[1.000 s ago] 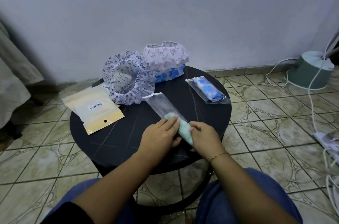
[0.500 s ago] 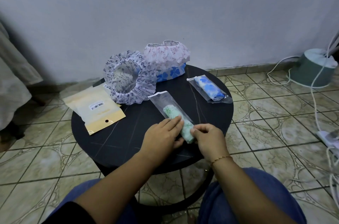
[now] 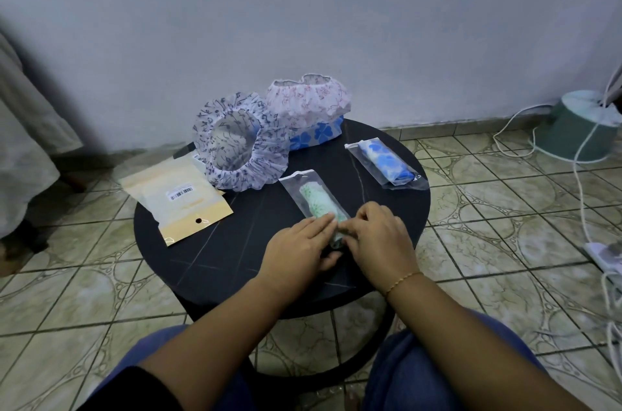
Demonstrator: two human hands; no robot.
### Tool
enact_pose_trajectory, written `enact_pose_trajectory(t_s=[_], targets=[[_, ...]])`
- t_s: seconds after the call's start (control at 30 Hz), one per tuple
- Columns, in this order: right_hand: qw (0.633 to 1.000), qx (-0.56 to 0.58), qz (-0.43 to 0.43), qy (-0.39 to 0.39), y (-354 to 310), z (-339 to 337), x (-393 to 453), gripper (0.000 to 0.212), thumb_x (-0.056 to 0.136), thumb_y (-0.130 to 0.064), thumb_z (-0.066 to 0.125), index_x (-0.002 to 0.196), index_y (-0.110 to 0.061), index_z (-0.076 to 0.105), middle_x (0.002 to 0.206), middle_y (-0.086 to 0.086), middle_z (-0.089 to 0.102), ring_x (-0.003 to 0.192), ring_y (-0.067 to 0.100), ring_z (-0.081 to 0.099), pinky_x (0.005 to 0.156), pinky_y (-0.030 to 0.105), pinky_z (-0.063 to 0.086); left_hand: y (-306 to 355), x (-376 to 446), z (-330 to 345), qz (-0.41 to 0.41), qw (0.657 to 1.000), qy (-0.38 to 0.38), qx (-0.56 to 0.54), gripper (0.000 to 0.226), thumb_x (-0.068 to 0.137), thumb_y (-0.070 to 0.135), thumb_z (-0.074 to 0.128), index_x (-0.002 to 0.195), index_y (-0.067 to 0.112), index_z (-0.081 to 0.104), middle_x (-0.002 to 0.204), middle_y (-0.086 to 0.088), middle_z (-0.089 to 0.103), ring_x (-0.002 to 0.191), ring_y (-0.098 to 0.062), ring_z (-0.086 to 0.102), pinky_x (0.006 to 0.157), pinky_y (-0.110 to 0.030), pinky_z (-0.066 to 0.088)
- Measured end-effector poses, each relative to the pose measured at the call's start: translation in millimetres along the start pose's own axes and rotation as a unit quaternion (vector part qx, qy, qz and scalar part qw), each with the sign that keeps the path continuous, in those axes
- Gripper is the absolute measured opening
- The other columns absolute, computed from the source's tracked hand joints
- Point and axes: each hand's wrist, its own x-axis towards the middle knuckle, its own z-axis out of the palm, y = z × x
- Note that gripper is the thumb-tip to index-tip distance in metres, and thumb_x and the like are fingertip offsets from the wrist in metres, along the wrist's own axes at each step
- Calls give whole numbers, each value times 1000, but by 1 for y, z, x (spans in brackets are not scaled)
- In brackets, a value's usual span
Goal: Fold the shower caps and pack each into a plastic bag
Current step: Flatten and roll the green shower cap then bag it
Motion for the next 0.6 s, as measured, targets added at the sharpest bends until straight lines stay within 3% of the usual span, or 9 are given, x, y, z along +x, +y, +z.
enact_pose_trajectory(t_s=[0.07, 0.17, 0.27, 0.37, 0.5, 0.6], targets=[[999, -15, -11, 30, -3, 3, 2, 19, 59, -19, 84, 70, -19, 69, 73, 2, 52, 64, 23, 53, 54, 29, 37, 1, 0, -2, -3, 1000, -4, -1, 50, 78, 45, 48, 108, 15, 73, 113, 2, 70, 93, -17, 70, 63, -25, 57], [1000, -9, 1, 26, -4, 5, 7, 22, 66, -18, 78, 83, -18, 64, 82, 2, 58, 71, 25, 57, 58, 32, 40, 0, 0, -3, 2, 1000, -16, -8, 48, 78, 45, 49, 106, 14, 73, 111, 1, 71, 93, -18, 70, 62, -27, 58], [999, 22, 22, -32, 1, 4, 15, 31, 84, -20, 63, 115, -20, 62, 112, 0, 61, 102, 25, 57, 81, 36, 39, 0, -1, -4, 15, 999, -33, -25, 45, 79, 45, 51, 107, 17, 72, 111, 1, 71, 94, -19, 70, 67, -29, 58], [990, 95, 53, -91, 8, 3, 19, 28, 88, -18, 60, 115, -16, 64, 117, 2, 61, 109, 23, 56, 94, 35, 39, 0, -1, -9, -29, 993, -37, -104, 41, 74, 48, 54, 109, 27, 58, 109, 4, 69, 94, -17, 68, 72, -30, 57], [993, 95, 44, -59, 11, 7, 16, 18, 88, -17, 61, 104, -12, 69, 103, 6, 65, 96, 25, 59, 85, 36, 44, -6, 5, -10, -27, 991, -50, -122, 55, 71, 46, 58, 121, 26, 46, 134, -2, 55, 118, -16, 54, 88, -32, 48], [999, 40, 8, -24, 12, 13, 17, 4, 80, -14, 69, 81, -10, 68, 76, 7, 62, 70, 28, 61, 62, 31, 39, -8, 12, -12, -8, 988, -87, -129, 64, 75, 41, 60, 134, 22, 47, 139, -3, 51, 127, -16, 48, 98, -33, 45]])
